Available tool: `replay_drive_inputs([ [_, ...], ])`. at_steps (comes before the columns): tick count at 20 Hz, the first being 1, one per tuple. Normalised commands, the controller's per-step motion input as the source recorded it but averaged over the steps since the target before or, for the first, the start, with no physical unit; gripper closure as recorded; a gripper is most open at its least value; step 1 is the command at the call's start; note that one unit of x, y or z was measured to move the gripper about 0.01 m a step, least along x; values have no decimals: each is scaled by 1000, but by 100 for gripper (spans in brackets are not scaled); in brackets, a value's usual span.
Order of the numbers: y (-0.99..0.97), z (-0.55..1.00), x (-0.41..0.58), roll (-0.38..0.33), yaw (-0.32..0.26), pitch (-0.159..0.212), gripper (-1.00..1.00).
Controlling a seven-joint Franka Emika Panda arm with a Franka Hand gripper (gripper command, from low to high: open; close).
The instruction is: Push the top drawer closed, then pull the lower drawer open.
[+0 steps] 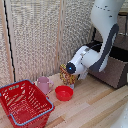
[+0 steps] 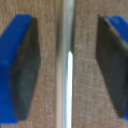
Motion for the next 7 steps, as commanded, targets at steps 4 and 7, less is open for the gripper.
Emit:
replay_drive_inputs([
  [4,14,609,177,56,26,81,-100],
  [7,-14,607,213,69,-14,80,-100],
])
